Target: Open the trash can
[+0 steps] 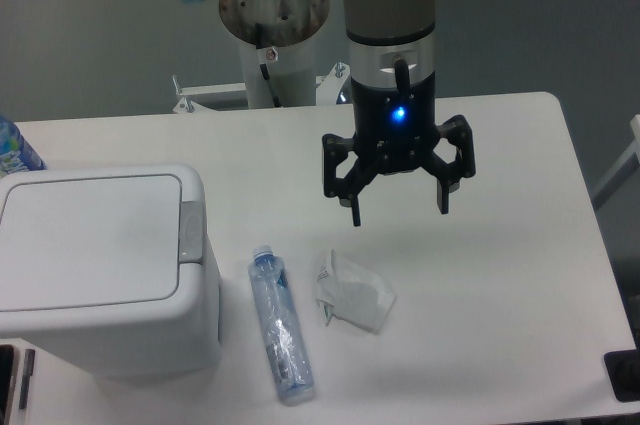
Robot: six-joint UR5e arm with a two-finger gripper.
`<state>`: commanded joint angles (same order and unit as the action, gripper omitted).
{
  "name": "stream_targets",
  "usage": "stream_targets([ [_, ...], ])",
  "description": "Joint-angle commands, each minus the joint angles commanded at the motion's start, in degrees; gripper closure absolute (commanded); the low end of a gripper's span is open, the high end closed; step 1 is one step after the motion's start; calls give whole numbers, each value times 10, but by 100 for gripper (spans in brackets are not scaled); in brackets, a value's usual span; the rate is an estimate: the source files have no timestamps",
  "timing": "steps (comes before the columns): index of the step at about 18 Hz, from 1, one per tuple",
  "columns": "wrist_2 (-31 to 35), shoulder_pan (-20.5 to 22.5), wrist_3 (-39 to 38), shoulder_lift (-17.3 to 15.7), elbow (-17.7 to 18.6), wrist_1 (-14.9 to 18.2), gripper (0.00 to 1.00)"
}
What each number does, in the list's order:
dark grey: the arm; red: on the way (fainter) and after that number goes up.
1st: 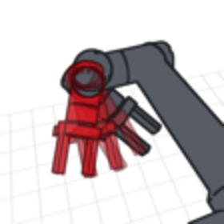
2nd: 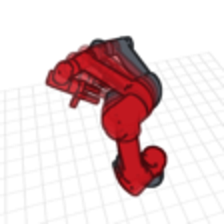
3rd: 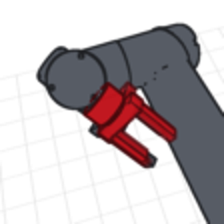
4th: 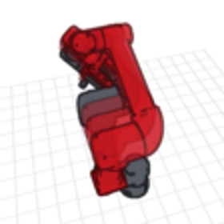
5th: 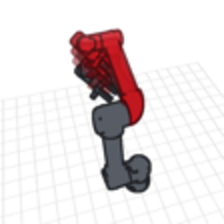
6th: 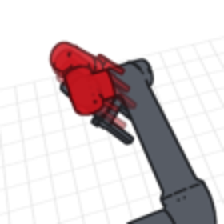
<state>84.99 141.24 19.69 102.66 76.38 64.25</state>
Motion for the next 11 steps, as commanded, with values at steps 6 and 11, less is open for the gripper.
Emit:
stream_targets([
  [6, -5, 18, -8, -10, -4, 0, 0],
  [11, -10, 13, -22, -3, -2, -4, 0],
])
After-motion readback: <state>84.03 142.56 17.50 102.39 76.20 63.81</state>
